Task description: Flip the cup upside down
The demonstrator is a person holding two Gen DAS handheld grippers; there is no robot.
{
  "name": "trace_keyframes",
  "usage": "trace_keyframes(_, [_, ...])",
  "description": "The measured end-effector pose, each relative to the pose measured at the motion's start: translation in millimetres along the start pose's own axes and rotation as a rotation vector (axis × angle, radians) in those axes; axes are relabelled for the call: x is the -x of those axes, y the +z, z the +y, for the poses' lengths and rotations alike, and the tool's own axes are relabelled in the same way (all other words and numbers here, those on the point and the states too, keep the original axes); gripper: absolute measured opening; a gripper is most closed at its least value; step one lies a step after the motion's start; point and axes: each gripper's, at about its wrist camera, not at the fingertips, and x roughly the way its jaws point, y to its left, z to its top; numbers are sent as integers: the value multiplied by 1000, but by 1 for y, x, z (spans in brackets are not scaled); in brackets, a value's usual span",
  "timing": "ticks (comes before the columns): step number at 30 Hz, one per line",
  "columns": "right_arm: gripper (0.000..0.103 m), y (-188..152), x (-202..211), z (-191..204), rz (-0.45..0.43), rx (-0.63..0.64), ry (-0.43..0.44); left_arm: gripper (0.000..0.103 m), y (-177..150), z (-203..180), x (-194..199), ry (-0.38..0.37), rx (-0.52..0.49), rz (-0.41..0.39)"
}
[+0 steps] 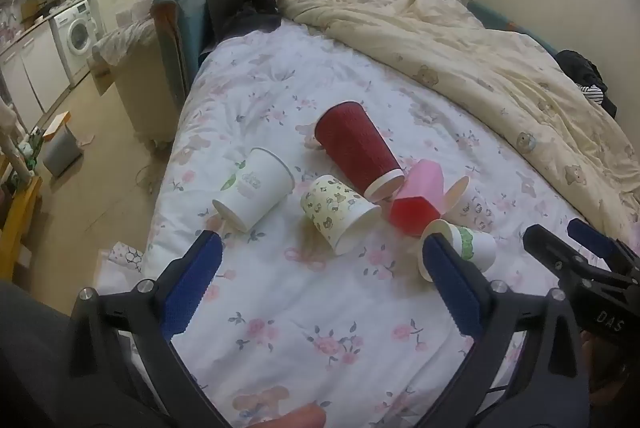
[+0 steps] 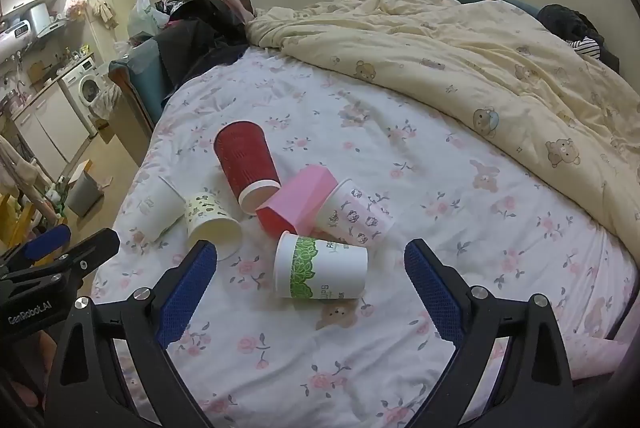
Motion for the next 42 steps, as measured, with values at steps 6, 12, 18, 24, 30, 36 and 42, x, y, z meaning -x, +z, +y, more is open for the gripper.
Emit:
trace_keyframes(6, [97, 0, 2, 0, -5, -4, 3, 103, -1, 4, 0, -8, 15, 14])
trace_keyframes(12, [97, 1, 0, -3, 5, -10, 5, 103, -2, 3, 0, -2, 15, 18])
trace_keyframes(18, [97, 0, -2, -2, 8, -8, 9, 103, -2, 3, -5, 1, 12, 18])
trace_keyframes(24, [97, 1, -1, -3, 10, -11, 11, 103, -2, 2, -4, 2, 10, 19])
trace_keyframes(30, [97, 0, -1, -3, 5, -12, 10, 103, -1, 3, -4, 1, 9, 17])
trace_keyframes(36, [97, 0, -1, -4, 5, -11, 8, 103, -1, 3, -3, 2, 7, 18])
trace_keyframes(42, [97, -1, -1, -5, 8, -18, 10, 103, 1, 3, 2, 0, 11, 0])
